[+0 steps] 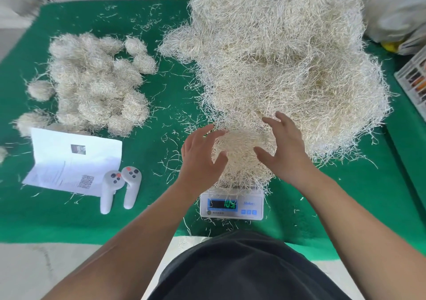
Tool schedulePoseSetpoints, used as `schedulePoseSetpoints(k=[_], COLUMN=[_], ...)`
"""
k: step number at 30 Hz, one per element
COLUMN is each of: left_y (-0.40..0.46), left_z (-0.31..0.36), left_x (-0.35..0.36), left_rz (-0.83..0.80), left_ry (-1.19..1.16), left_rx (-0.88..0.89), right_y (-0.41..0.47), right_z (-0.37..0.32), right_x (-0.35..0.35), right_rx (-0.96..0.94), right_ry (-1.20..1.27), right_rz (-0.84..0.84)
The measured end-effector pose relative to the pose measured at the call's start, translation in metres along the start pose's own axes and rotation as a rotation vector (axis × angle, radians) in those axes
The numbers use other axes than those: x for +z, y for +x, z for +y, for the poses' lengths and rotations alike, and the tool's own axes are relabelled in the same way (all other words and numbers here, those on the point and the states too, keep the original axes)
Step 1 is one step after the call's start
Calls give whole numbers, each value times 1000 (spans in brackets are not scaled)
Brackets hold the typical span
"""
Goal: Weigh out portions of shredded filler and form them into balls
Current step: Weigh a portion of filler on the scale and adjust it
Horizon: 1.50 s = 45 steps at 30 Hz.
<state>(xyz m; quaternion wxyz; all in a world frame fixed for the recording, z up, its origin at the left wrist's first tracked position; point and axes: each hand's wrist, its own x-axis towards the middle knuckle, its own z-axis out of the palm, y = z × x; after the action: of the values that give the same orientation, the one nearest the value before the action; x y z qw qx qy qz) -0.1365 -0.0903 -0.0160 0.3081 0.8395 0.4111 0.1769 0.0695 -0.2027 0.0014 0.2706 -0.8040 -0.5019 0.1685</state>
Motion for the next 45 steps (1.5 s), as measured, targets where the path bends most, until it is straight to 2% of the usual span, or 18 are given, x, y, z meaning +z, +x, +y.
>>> schedulePoseSetpoints(k=[4, 5, 8, 10, 12, 14, 15, 18, 21, 22, 24, 26, 31, 34, 36, 40, 43, 45], left_y=[-6, -7, -8, -6, 0, 5, 9, 21, 37, 40, 48, 51, 55, 57, 59, 59, 56, 54], left_z=[-3, -2, 1, 3, 5, 9, 12, 23, 27, 28, 28, 28, 32, 31, 25, 4, -11, -22], left_x=[6, 10, 22, 30, 30, 27, 25, 18, 2, -6, -15, -25, -46, -47, -50, -55, -50, -49], left_rz=[-38, -83, -357, -435, -403, -328, -287, -91, 78, 110, 156, 143, -212, -278, -309, -331, -317, -302], left_ry=[-106, -136, -221, -329, -383, -464, -570, -1106, -1261, -1269, -1256, -1250, -1257, -1191, -1173, -1072, -881, -750], left_rx=[-152, -245, -571, -667, -664, -586, -587, -791, -746, -722, -725, -734, -580, -524, -562, -536, -490, -500], right_y=[-2, -3, 0, 8, 16, 19, 18, 13, 9, 9, 10, 15, 51, 82, 95, 114, 133, 149], right_z=[14, 14, 7, -1, -6, -14, -24, -53, -72, -74, -72, -66, -47, -33, -23, -5, 2, 8], right_x=[32, 45, 89, 108, 114, 110, 102, 84, 65, 56, 37, 16, 2, 8, 4, -19, -23, -35], right_rx=[87, 129, 217, 262, 232, 198, 215, 185, 72, 18, -68, -65, -58, 20, 86, 293, 637, 847], right_ry=[-141, -175, -200, -165, -102, 115, 304, 786, 965, 936, 718, 498, 15, -243, -197, 147, 479, 761], right_rz=[-84, -131, -281, -273, -186, -188, -230, -252, -277, -291, -266, -282, -410, -394, -329, -220, -250, -176])
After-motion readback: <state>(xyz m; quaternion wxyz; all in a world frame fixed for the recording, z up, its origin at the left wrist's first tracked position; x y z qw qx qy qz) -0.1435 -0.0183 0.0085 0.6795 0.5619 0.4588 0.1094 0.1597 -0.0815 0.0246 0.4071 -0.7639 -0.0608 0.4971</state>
